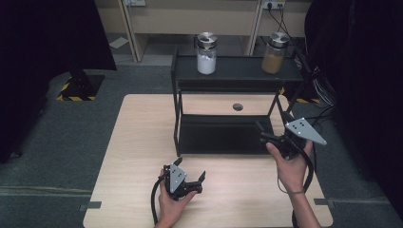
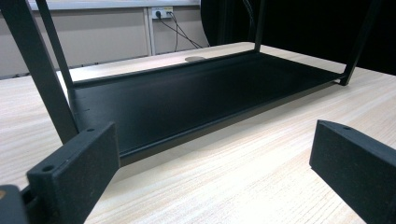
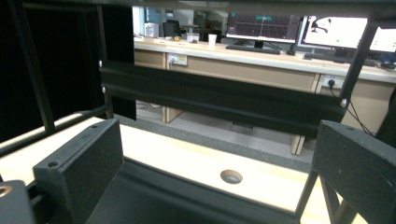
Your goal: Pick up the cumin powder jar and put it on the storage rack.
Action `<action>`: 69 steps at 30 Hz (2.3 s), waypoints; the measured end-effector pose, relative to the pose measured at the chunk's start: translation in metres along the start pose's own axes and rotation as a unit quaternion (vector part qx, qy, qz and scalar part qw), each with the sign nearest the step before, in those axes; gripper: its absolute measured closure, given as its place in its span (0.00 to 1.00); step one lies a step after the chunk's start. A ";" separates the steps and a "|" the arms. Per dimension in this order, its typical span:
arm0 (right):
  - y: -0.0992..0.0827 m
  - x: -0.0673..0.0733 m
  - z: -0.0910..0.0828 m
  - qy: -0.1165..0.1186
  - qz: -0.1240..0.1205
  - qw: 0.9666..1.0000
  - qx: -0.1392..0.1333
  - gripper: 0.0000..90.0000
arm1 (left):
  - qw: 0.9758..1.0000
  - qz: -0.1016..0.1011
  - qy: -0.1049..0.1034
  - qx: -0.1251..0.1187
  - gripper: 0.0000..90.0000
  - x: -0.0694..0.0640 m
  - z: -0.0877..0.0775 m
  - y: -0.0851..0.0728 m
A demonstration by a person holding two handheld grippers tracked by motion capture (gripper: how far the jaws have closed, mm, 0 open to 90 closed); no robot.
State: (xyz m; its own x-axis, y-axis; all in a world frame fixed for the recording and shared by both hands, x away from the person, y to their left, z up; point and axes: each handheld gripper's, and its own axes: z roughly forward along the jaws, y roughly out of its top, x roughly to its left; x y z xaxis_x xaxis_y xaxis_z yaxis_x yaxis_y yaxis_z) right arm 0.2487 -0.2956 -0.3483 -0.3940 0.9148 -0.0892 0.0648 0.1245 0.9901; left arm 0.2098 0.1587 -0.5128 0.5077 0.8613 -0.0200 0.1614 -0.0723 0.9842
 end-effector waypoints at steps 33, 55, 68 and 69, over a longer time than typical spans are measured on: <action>-0.077 -0.003 -0.028 -0.001 0.033 0.998 0.047 0.02 | 1.000 0.001 -0.001 -0.001 0.01 -0.001 0.000 0.000; -0.130 0.005 -0.035 0.007 0.060 0.993 0.102 0.03 | 1.000 0.001 -0.001 -0.002 0.01 -0.002 0.000 -0.001; -0.137 0.007 -0.037 0.010 0.067 0.992 0.104 0.03 | 1.000 0.002 -0.001 -0.001 0.01 -0.002 0.000 0.000; -0.137 0.007 -0.037 0.010 0.068 0.992 0.104 0.03 | 1.000 0.002 -0.001 -0.001 0.01 -0.002 0.000 0.000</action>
State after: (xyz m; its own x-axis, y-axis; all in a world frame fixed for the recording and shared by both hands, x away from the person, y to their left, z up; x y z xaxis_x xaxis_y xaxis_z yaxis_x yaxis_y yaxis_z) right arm 0.2031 -0.3204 -0.4809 -0.3858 0.9213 0.0481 0.3059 0.0786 0.9488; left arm 0.2085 0.1572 -0.5132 0.5095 0.8603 -0.0161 0.1569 -0.0744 0.9848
